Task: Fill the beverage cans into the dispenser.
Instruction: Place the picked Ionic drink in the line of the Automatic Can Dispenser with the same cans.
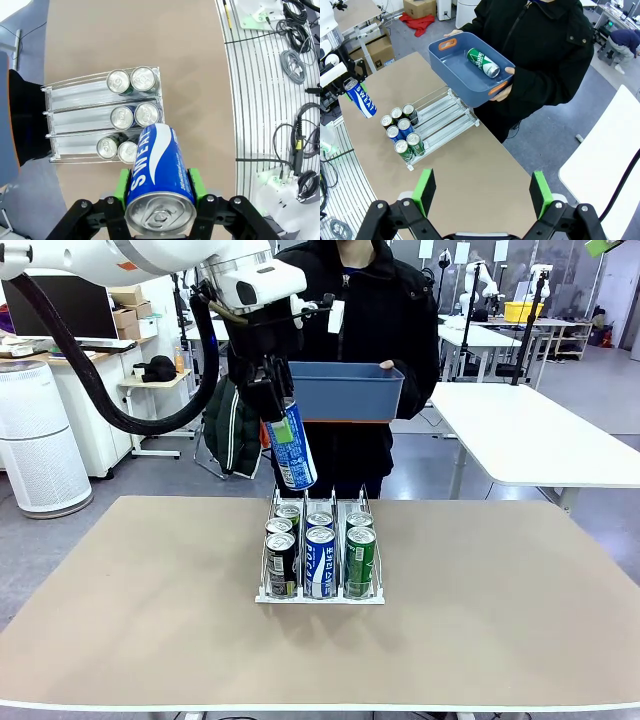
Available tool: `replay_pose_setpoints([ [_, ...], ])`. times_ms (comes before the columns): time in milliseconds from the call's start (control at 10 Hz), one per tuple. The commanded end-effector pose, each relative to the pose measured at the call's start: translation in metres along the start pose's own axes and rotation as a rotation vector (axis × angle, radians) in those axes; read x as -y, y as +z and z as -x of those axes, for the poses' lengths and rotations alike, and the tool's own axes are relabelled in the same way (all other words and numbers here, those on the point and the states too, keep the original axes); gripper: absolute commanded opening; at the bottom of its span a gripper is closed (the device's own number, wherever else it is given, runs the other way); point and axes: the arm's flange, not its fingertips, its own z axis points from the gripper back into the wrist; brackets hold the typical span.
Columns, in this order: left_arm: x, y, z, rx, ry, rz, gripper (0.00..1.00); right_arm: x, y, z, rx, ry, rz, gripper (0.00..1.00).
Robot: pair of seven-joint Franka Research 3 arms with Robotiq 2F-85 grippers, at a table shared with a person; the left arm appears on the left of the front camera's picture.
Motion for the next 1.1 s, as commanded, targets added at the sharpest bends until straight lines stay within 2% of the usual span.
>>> replay_pose_setpoints([
  [0, 0.003, -0.001, -0.001, -0.008, -0.006, 0.009, 0.57, 0.000, -0.001, 0.001, 0.002, -0.002, 0.003, 1.00],
  [300, 0.001, -0.002, -0.001, -0.004, -0.003, 0.009, 0.57, 0.000, -0.001, 0.001, 0.002, -0.002, 0.003, 1.00],
  [500, 0.010, -0.011, -0.014, -0.058, 0.029, -0.027, 0.57, 0.000, -0.001, 0.001, 0.002, -0.002, 0.003, 1.00],
  [1000, 0.039, -0.031, -0.048, -0.023, 0.038, -0.064, 0.57, 0.000, -0.001, 0.001, 0.002, -0.002, 0.003, 1.00],
])
